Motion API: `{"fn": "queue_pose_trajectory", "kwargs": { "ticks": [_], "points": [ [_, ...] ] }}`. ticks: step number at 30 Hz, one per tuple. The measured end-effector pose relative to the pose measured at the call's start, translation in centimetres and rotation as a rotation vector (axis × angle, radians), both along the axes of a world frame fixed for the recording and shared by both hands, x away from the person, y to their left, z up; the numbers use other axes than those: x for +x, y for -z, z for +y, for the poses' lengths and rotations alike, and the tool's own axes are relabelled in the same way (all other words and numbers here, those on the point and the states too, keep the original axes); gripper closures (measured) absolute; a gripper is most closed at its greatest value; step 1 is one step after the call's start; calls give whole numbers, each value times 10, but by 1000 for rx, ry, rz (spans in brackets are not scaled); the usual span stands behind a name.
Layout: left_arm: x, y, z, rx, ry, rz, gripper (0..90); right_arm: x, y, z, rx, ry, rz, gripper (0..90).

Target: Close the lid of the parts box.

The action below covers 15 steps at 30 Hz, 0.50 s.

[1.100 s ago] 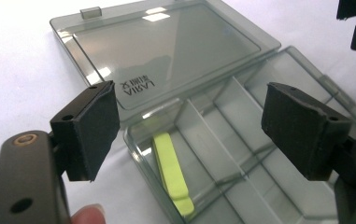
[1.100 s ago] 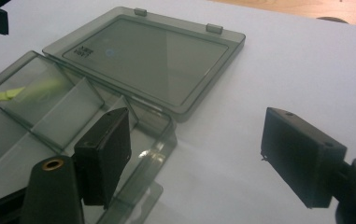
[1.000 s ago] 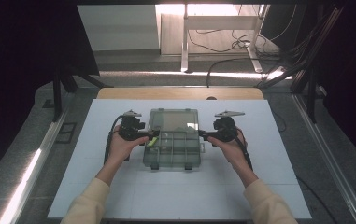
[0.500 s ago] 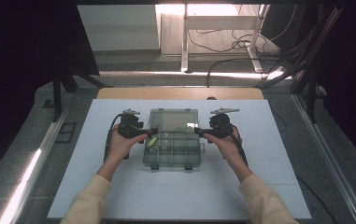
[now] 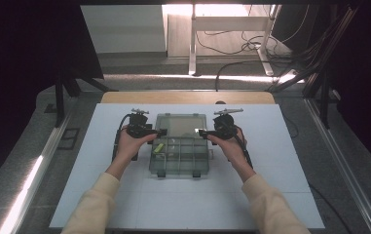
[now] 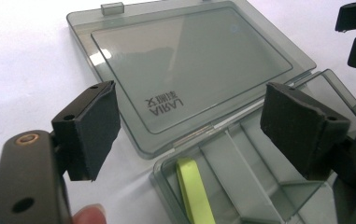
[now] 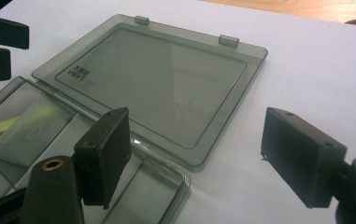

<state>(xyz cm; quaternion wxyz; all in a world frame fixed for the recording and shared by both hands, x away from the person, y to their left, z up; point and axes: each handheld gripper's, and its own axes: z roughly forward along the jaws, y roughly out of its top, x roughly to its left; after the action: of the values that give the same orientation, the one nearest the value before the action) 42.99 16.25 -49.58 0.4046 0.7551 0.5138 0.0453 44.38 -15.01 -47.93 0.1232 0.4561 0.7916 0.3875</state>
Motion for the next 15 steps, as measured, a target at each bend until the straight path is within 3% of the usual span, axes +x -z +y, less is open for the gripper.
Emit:
{"fn": "queue_pose_trajectory", "kwargs": {
  "ticks": [3, 15],
  "points": [
    [3, 0, 0, -14, 3, 11, 208, 3, 2, 2, -8, -1, -6, 248],
    [14, 7, 2, 25, -15, 47, 213, 15, 11, 7, -17, 19, 39, 257]
  ]
}}
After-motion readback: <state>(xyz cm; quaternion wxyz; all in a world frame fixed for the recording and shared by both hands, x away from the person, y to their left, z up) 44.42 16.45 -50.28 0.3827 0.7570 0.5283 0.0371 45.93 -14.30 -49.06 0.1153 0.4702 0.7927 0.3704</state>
